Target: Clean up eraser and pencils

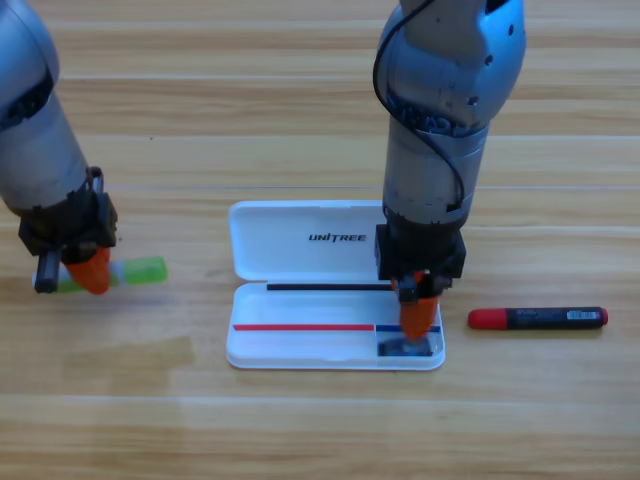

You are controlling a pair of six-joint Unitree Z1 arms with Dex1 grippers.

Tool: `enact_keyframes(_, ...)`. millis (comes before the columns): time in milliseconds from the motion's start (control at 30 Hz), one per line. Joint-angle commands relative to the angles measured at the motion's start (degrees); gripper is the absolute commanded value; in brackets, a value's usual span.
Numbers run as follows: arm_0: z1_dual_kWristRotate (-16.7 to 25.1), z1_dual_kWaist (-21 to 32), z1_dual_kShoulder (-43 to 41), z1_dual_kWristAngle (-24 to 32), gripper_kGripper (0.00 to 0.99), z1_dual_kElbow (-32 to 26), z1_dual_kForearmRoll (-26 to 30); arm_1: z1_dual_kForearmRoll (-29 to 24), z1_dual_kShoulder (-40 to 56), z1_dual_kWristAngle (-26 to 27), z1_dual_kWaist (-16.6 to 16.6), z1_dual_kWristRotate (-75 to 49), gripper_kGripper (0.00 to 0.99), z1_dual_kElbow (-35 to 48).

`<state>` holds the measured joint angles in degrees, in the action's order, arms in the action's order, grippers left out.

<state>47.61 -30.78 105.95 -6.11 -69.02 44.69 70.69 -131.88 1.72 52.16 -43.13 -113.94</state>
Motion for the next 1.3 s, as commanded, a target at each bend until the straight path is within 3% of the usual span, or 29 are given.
enact_keyframes(33,0.4,0.6,-1.7,-0.7,0.000,-0.9,1.2,1.9,-3.5,-0.8,1.6,0.5,0.762,0.3)
enact_keyframes(200,0.3,0.6,-2.5,-0.6,0.000,-2.2,2.7,2.9,-0.5,-0.6,1.6,0.5,0.769,1.3)
enact_keyframes(367,-0.2,-1.0,-3.6,-0.1,0.000,-8.0,7.8,3.3,6.3,-0.5,0.0,-0.6,0.804,5.0)
enact_keyframes(633,-2.7,-8.3,-1.8,1.5,0.000,-20.8,16.5,3.3,9.0,-2.4,-4.2,-4.6,0.805,11.7)
enact_keyframes(767,-5.1,-13.2,0.9,1.3,0.000,-25.6,19.6,0.4,8.3,-3.2,-6.5,-6.2,0.804,14.4)
enact_keyframes(1067,-8.1,-20.6,7.3,2.0,0.000,-27.7,19.7,-9.3,8.4,-4.4,-12.1,-9.6,0.804,21.6)
enact_keyframes(1300,-8.7,-22.7,10.7,3.1,0.000,-27.7,18.5,-11.8,8.4,-4.2,-14.6,-11.4,0.804,24.5)
